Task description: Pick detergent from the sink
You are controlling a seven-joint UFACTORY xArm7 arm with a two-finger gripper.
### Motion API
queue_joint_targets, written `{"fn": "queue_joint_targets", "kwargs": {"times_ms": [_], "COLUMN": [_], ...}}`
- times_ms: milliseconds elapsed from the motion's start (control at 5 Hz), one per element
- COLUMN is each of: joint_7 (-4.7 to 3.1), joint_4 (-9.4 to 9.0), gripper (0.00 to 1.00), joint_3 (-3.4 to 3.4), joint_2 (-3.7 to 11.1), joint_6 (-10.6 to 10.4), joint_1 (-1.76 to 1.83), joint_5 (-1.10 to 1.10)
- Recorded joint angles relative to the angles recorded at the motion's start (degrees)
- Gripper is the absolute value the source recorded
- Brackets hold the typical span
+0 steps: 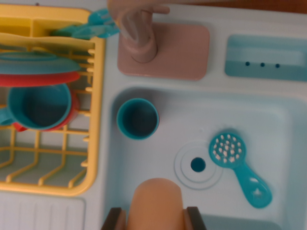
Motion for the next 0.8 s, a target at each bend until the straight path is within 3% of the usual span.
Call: {"fn": "queue_joint_targets", "kwargs": {"times_ms": [200,400,600,800], "joint_7": [0.0,0.15,0.15,0.29], "joint_4": [0.0,1.88,1.88,3.64], "gripper": [1.0,1.0,1.0,1.0], "joint_3": [0.0,0.0,0.0,-0.01], "joint_2": [0.0,-0.7,-0.7,-1.35], "joint_6": [0.0,2.58,2.58,4.98], "joint_1": [0.0,-0.01,-0.01,-0.01], "joint_5": [0.0,-0.1,-0.1,-0.19]}}
